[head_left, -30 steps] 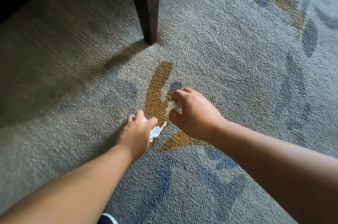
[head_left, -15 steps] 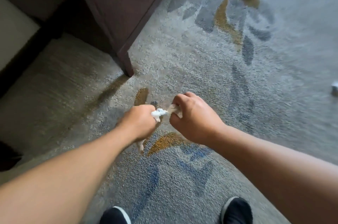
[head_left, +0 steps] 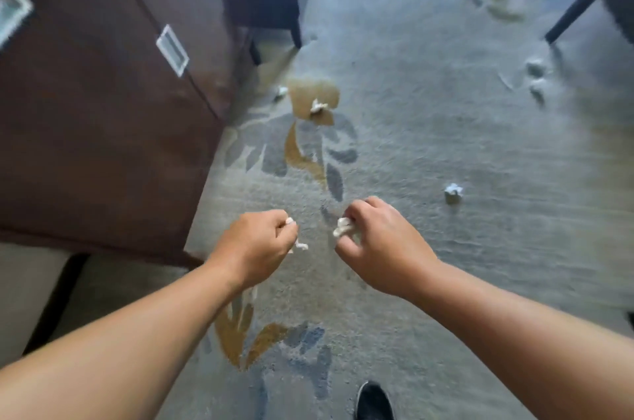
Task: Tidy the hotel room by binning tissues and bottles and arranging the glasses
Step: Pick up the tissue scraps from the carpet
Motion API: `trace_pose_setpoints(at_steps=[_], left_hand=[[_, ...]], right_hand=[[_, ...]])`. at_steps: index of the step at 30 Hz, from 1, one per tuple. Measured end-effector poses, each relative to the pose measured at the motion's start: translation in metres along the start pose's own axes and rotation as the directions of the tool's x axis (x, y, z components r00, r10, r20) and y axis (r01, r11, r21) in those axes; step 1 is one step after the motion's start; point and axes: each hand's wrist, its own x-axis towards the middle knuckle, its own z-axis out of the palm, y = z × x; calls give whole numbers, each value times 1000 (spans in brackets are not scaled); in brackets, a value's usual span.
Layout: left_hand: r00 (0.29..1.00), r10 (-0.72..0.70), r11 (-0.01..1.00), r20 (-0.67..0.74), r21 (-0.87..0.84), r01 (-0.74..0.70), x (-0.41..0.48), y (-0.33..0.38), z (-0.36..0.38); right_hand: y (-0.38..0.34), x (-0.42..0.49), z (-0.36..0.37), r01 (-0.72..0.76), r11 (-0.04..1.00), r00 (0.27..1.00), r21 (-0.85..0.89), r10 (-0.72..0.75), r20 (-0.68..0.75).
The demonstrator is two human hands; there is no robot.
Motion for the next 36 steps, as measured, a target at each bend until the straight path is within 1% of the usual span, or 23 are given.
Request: trace_pose_setpoints(at_steps=[3,8,12,16,19,22,25,27,36], left_hand=[[1000,15,999,-15,42,-15,33,49,-11],[996,82,996,45,35,-84,101,105,-8],[987,143,987,68,69,-148,175,131,8],[959,244,965,146,60,-255,266,151,31],[947,298,951,117,49,-305,319,162,50],[944,303,947,134,70,-314,358,167,82],[922,347,922,171,119,-369,389,167,131],[917,355,914,185,137,-381,407,164,166],[906,382,900,184,151,-410,502,128,352]], right_hand=[[25,3,-46,-54,998,998,-9,54,-22],[72,33,-93,-165,986,985,-19,164,-48],[116,74,-109,-229,973,972,-25,227,-61],[172,126,-117,-298,954,952,-33,294,-81],[212,153,-117,-340,940,936,-13,337,-99],[250,169,-104,-385,923,916,20,385,-109],[300,177,-80,-426,904,897,40,428,-108],[338,181,-60,-467,883,878,37,468,-99],[525,214,64,-590,807,805,-7,589,-71]])
